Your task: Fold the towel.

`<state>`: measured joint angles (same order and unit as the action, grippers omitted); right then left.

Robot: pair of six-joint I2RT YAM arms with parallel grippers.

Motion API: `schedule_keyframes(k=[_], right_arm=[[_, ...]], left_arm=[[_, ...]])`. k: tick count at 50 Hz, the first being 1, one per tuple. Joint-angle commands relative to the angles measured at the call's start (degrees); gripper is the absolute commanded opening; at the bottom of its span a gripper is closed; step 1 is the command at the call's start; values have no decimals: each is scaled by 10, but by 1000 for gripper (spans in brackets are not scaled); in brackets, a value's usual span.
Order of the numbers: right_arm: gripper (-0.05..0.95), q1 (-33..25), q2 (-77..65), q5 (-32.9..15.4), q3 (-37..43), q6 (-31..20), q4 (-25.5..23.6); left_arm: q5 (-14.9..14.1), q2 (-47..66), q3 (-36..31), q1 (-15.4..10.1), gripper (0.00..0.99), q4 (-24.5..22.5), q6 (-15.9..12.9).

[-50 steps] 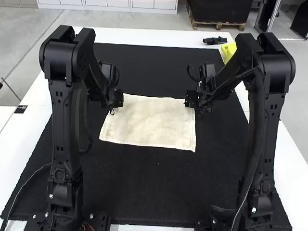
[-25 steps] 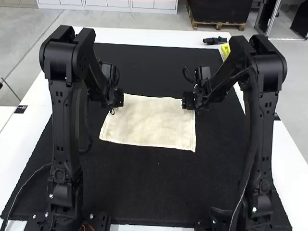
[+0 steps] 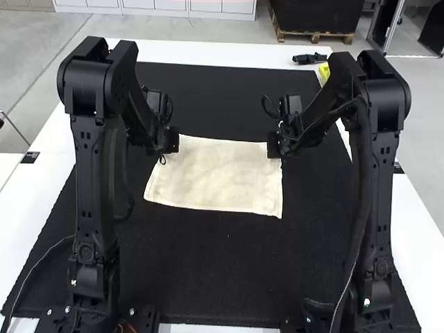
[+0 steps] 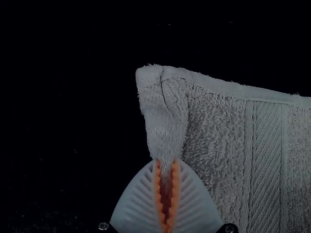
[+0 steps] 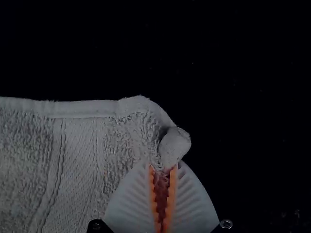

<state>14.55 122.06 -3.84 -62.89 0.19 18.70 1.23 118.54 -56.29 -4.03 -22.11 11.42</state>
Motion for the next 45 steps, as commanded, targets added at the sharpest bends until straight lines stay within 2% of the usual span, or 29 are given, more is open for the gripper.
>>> schedule_keyframes(k=[1,9,17,32,38,45], right_arm=[[-18,-15,-9,-14,15,-6,-9],[-18,-23,-68,-14,55,-6,42],[-20,-29,-76,-14,57,-12,43],[-18,-22,-104,-16,77,-22,43],[-20,-15,-127,-17,97,-29,43],[-18,-10,-169,-16,127,-35,42]], left_arm=[[-10,4,6,-4,28,-5,-6],[-8,5,6,-4,26,-4,-6],[-7,-5,8,-3,26,10,-5],[-3,-67,41,13,26,4,-5],[-3,-96,57,13,26,6,-12],[-3,-132,78,26,26,2,-14]])
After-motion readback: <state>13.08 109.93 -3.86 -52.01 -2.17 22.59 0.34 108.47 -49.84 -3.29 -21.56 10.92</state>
